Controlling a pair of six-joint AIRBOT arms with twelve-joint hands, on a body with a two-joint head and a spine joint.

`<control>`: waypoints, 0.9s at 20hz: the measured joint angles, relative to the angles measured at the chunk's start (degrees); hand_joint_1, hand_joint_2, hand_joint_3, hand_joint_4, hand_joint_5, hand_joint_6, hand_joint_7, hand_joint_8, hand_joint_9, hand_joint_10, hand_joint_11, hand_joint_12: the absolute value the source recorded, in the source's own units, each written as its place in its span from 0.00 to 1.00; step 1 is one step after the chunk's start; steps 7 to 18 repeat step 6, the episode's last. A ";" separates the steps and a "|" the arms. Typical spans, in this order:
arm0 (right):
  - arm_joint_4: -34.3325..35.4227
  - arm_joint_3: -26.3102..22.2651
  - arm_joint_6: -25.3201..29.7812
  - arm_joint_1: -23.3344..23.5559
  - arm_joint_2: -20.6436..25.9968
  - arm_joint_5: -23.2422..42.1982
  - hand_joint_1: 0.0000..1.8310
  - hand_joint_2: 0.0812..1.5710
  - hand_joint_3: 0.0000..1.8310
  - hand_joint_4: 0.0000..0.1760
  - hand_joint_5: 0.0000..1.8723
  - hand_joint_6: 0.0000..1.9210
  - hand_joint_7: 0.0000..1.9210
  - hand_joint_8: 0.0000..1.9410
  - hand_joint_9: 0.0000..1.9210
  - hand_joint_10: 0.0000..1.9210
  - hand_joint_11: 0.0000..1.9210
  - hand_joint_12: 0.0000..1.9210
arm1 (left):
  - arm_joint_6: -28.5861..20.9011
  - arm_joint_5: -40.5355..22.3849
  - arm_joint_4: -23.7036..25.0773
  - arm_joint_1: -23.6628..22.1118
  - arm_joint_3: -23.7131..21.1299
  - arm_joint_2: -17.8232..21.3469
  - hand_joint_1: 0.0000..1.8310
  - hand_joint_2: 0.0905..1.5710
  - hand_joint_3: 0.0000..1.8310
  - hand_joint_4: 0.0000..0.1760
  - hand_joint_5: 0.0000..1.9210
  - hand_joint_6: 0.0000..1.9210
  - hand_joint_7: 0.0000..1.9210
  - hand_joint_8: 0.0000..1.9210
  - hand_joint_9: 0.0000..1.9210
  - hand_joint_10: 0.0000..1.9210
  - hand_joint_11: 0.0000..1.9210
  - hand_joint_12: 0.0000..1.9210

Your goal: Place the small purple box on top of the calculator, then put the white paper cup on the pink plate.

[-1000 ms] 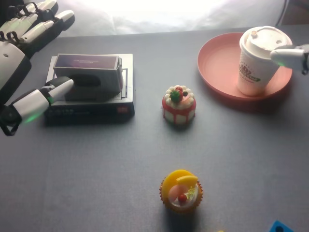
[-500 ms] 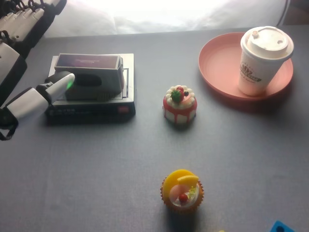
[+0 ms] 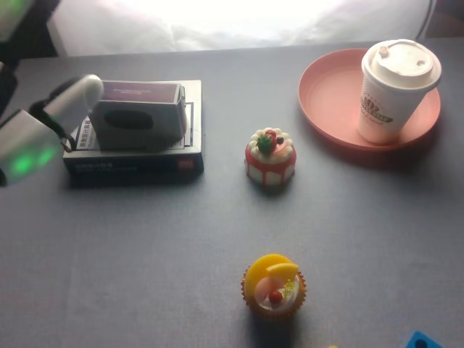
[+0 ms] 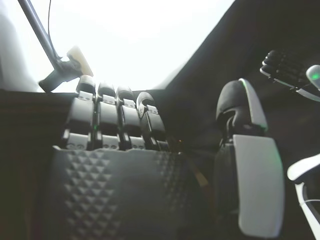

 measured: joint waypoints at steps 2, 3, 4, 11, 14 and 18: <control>-2.45 -0.02 0.00 0.00 0.70 0.11 0.18 0.77 0.01 0.11 0.00 0.00 0.00 0.00 0.02 0.00 0.00 0.37 | -0.28 -0.63 -0.50 0.00 0.00 0.04 0.24 0.91 0.02 0.72 0.00 0.00 0.00 0.00 0.00 0.00 0.00 0.00; -3.08 0.00 -0.04 0.09 0.85 0.11 0.17 0.77 0.00 0.17 0.00 0.00 0.00 0.00 0.02 0.01 0.00 0.37 | -0.55 -0.59 -0.13 0.00 0.00 0.04 0.12 0.96 0.03 0.48 0.00 0.00 0.00 0.00 0.00 0.00 0.00 0.00; -3.98 0.00 0.00 1.05 0.92 -0.11 0.16 0.79 0.01 0.00 0.00 0.00 0.00 0.00 0.06 0.02 0.00 0.50 | -1.07 -0.50 0.70 -0.02 0.00 0.04 0.06 0.99 0.03 0.28 0.00 0.00 0.00 0.00 0.00 0.00 0.00 0.00; -6.36 0.00 -0.02 3.26 1.57 -0.04 0.09 0.87 0.01 0.34 0.00 0.00 0.00 0.00 0.07 0.01 0.00 0.48 | -1.31 -0.37 2.45 -1.92 0.09 0.04 0.08 0.98 0.00 0.16 0.00 0.00 0.00 0.00 0.00 0.00 0.00 0.00; -6.36 0.00 -0.02 3.26 1.57 -0.04 0.09 0.87 0.01 0.34 0.00 0.00 0.00 0.00 0.07 0.01 0.00 0.48 | -1.31 -0.37 2.45 -1.92 0.09 0.04 0.08 0.98 0.00 0.16 0.00 0.00 0.00 0.00 0.00 0.00 0.00 0.00; -6.36 0.00 -0.02 3.26 1.57 -0.04 0.09 0.87 0.01 0.34 0.00 0.00 0.00 0.00 0.07 0.01 0.00 0.48 | -1.31 -0.37 2.45 -1.92 0.09 0.04 0.08 0.98 0.00 0.16 0.00 0.00 0.00 0.00 0.00 0.00 0.00 0.00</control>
